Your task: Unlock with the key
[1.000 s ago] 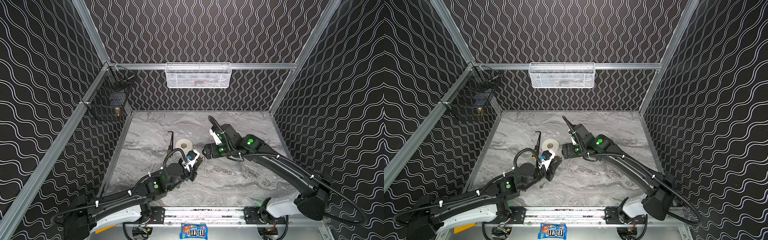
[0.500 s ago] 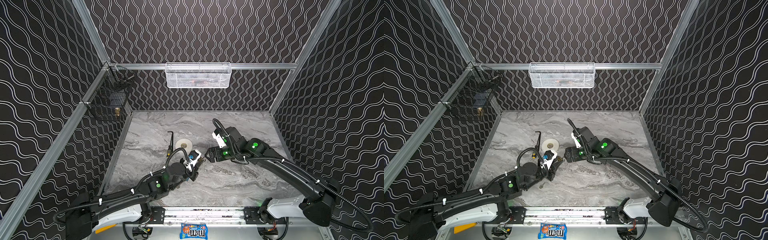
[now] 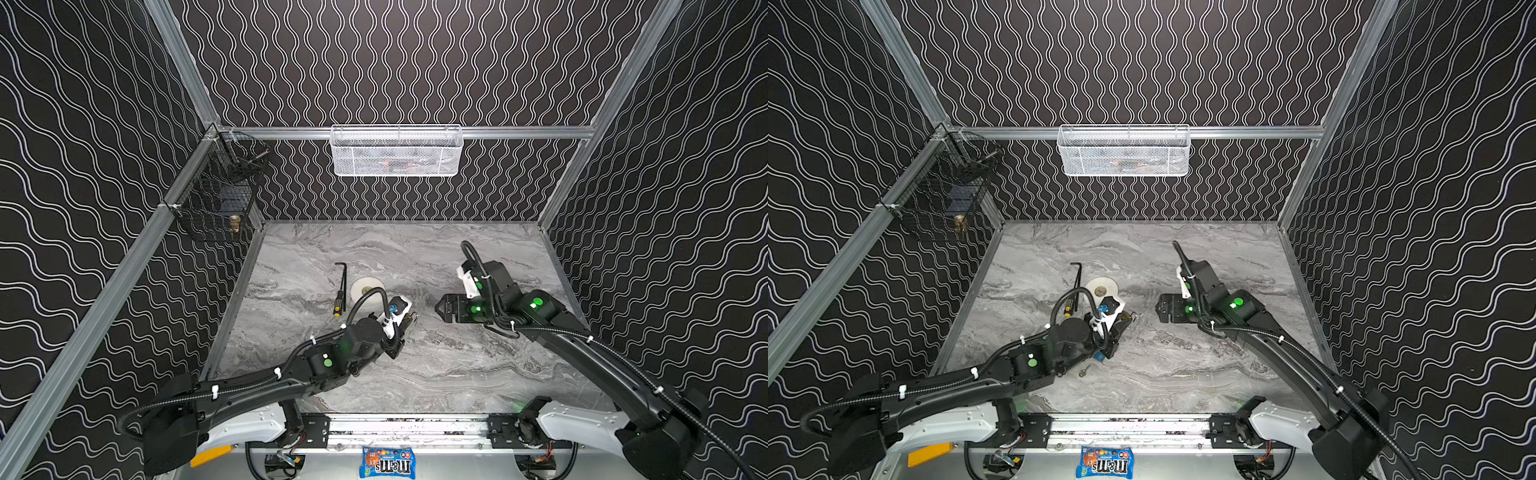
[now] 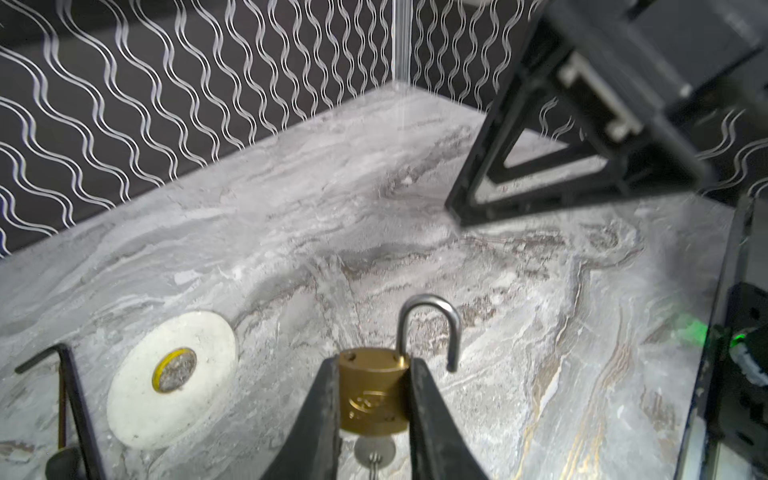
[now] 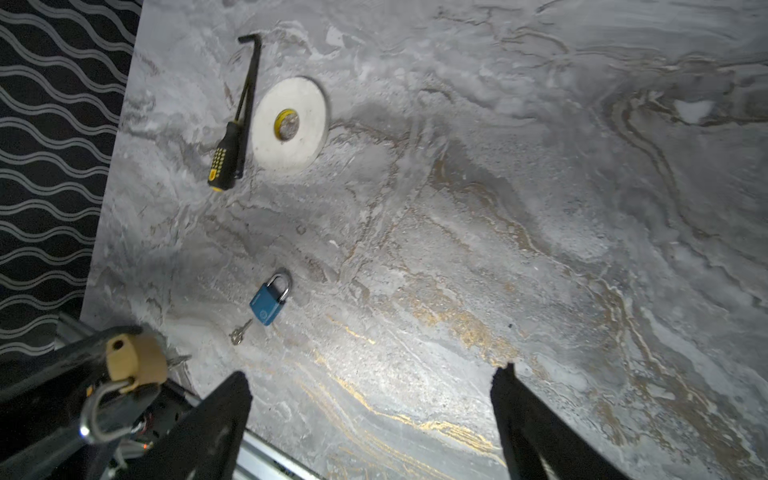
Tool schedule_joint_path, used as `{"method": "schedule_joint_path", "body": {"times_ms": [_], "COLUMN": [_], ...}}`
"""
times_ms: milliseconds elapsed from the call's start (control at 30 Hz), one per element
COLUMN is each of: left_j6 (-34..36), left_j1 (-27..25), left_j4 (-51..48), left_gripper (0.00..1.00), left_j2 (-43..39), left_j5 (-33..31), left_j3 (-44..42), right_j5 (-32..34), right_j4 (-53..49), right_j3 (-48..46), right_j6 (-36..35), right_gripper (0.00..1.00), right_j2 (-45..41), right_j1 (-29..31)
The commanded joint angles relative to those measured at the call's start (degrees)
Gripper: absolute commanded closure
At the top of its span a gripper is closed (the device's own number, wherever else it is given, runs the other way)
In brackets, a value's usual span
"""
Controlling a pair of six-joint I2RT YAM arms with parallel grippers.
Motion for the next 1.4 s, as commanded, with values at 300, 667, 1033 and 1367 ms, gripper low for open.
{"method": "schedule_joint_path", "body": {"times_ms": [300, 667, 1033, 1367], "left_j6": [-1.96, 3.65, 7.75, 13.83], "left_j1": [-1.92, -2.51, -1.22, -0.34], "left_j4": [-14.23, -19.34, -19.21, -23.38], "left_gripper": [1.00, 1.00, 1.00, 0.91], "left_j2": [18.90, 27.65, 34.50, 40.54], "left_j5": [0.78, 1.76, 2.51, 3.57], "left_j3": [10.23, 14.86, 19.17, 23.95], "right_j5": [-2.31, -5.11, -6.71, -7.83], "right_j4": [12.27, 19.06, 20.55, 20.43], "right_j3": [-18.75, -28.76, -29.72, -30.02], "right_j6": [7.31, 10.11, 7.72, 7.20], "right_gripper": [0.07, 0.05, 0.05, 0.05], "right_j2": [-9.50, -11.96, -11.81, -11.86], "right_j1": [-4.83, -9.08, -11.34, -12.47]}}
